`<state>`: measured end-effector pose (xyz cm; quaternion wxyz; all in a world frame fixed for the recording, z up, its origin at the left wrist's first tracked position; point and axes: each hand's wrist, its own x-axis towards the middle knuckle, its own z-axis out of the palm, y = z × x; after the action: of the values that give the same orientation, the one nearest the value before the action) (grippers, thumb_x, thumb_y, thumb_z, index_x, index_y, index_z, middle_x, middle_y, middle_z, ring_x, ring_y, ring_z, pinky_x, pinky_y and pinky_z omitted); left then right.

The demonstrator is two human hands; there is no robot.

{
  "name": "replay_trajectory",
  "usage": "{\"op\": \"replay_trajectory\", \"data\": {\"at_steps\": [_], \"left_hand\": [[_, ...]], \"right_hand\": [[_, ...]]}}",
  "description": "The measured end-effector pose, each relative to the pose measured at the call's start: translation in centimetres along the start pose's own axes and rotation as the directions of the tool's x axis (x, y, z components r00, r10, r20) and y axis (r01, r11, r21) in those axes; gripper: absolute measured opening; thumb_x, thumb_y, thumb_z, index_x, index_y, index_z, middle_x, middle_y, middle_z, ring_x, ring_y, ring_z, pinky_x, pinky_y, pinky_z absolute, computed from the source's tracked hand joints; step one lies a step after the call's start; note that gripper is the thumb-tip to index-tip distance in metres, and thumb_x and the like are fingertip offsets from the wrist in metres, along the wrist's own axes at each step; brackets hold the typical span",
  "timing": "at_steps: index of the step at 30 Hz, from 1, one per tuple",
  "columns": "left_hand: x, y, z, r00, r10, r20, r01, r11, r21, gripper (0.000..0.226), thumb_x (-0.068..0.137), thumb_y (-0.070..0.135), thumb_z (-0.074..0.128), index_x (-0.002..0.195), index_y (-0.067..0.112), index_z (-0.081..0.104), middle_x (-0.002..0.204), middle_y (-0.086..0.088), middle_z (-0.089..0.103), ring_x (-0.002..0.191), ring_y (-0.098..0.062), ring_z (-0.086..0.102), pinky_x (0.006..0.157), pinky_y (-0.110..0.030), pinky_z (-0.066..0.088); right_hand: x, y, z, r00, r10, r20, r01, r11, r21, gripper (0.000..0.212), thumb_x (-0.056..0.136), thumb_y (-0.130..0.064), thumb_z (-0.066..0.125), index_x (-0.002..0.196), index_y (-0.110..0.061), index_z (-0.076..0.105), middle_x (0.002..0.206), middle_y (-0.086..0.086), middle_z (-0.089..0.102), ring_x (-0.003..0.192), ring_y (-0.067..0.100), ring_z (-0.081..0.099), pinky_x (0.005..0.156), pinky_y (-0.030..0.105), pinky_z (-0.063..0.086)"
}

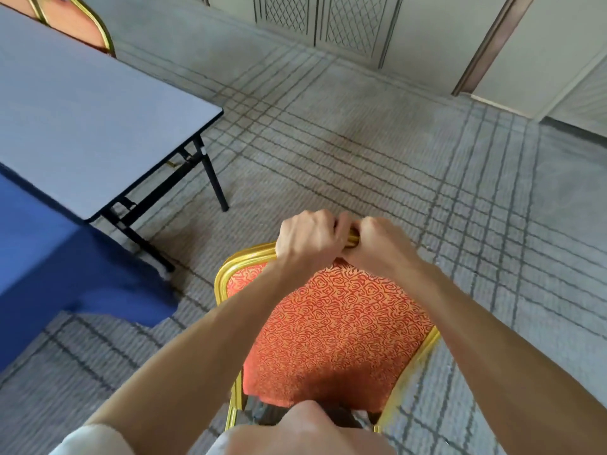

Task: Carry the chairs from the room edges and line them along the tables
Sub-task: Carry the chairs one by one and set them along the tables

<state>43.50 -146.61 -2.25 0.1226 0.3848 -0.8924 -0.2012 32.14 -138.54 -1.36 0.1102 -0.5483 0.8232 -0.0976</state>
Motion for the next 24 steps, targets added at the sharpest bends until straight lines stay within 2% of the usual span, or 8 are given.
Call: {"op": "replay_trajectory", "data": {"at_steps": [5,8,10,15,18,20,22,24], "left_hand": [[8.7,0.0,-1.3,0.997,0.063,-0.039,-0.060,0.995,0.086,0.050,0.099,0.048,0.025,0.085,0.017,0.061,0.073,-0.003,0.063,0.074,-0.028,0.061,0.048,-0.031,0.020],[13.6,0.6,-3.5,0.986,-0.011,-0.167,0.014,1.000,0.017,0.056,0.103,0.049,0.031,0.063,0.013,0.047,0.077,-0.012,0.069,0.080,-0.037,0.064,0.060,-0.035,0.035],[15.7,0.5,-4.4,0.972,-0.085,-0.221,0.084,0.996,-0.017,0.061,0.103,0.050,0.034,0.052,0.017,0.034,0.076,-0.019,0.068,0.082,-0.041,0.063,0.066,-0.038,0.037],[19.0,-1.0,-2.8,0.977,-0.099,-0.187,0.100,0.995,-0.003,0.061,0.101,0.049,0.038,0.051,0.014,0.037,0.063,-0.012,0.062,0.072,-0.037,0.061,0.059,-0.033,0.029],[20.8,-1.7,-0.1,0.987,-0.110,-0.121,0.113,0.993,0.024,0.054,0.100,0.047,0.041,0.063,0.010,0.054,0.076,-0.014,0.066,0.084,-0.039,0.063,0.060,-0.032,0.028],[22.8,-2.1,1.3,0.987,-0.131,-0.096,0.132,0.991,-0.001,0.056,0.101,0.046,0.042,0.057,0.012,0.047,0.080,-0.015,0.069,0.086,-0.039,0.063,0.062,-0.032,0.029],[25.5,-2.7,2.4,0.989,-0.122,-0.081,0.121,0.992,-0.027,0.055,0.101,0.046,0.043,0.054,0.017,0.038,0.078,-0.014,0.069,0.082,-0.039,0.064,0.062,-0.032,0.033],[28.6,-3.2,3.3,0.995,-0.071,-0.071,0.068,0.996,-0.051,0.041,0.100,0.040,0.047,0.065,0.018,0.044,0.072,-0.010,0.068,0.073,-0.040,0.064,0.059,-0.036,0.042]], "right_hand": [[8.5,2.3,-2.9,0.996,-0.088,-0.004,0.089,0.995,0.043,0.038,0.080,-0.049,0.069,0.085,-0.012,0.069,0.081,0.011,0.072,0.081,0.034,0.069,0.058,0.029,0.041],[13.5,2.6,-5.9,0.980,-0.180,-0.083,0.185,0.981,0.059,0.041,0.081,-0.052,0.068,0.086,-0.012,0.070,0.078,0.012,0.072,0.078,0.033,0.069,0.058,0.028,0.039],[15.9,2.5,-6.9,0.960,-0.231,-0.159,0.235,0.972,0.012,0.039,0.083,-0.053,0.065,0.086,-0.015,0.071,0.075,0.011,0.071,0.077,0.033,0.069,0.058,0.028,0.038],[19.7,3.6,-5.0,0.927,-0.305,-0.220,0.290,0.952,-0.098,0.025,0.078,-0.039,0.067,0.077,-0.014,0.070,0.069,0.013,0.070,0.070,0.034,0.070,0.058,0.033,0.049],[21.4,5.3,-3.0,0.943,-0.289,-0.166,0.265,0.952,-0.152,0.024,0.067,-0.034,0.075,0.063,-0.012,0.066,0.054,0.012,0.064,0.051,0.032,0.066,0.045,0.031,0.048],[23.3,6.5,-1.9,0.950,-0.275,-0.149,0.246,0.951,-0.187,0.025,0.062,-0.032,0.079,0.057,-0.014,0.064,0.045,0.009,0.059,0.041,0.030,0.061,0.037,0.026,0.042],[25.9,7.9,-1.0,0.959,-0.251,-0.128,0.230,0.960,-0.157,0.021,0.068,-0.032,0.074,0.060,-0.015,0.064,0.048,0.009,0.061,0.045,0.032,0.063,0.039,0.029,0.044],[29.1,9.3,-0.5,0.976,-0.195,-0.095,0.183,0.975,-0.125,0.022,0.075,-0.034,0.065,0.065,-0.015,0.065,0.055,0.011,0.065,0.053,0.034,0.066,0.046,0.033,0.048]]}}
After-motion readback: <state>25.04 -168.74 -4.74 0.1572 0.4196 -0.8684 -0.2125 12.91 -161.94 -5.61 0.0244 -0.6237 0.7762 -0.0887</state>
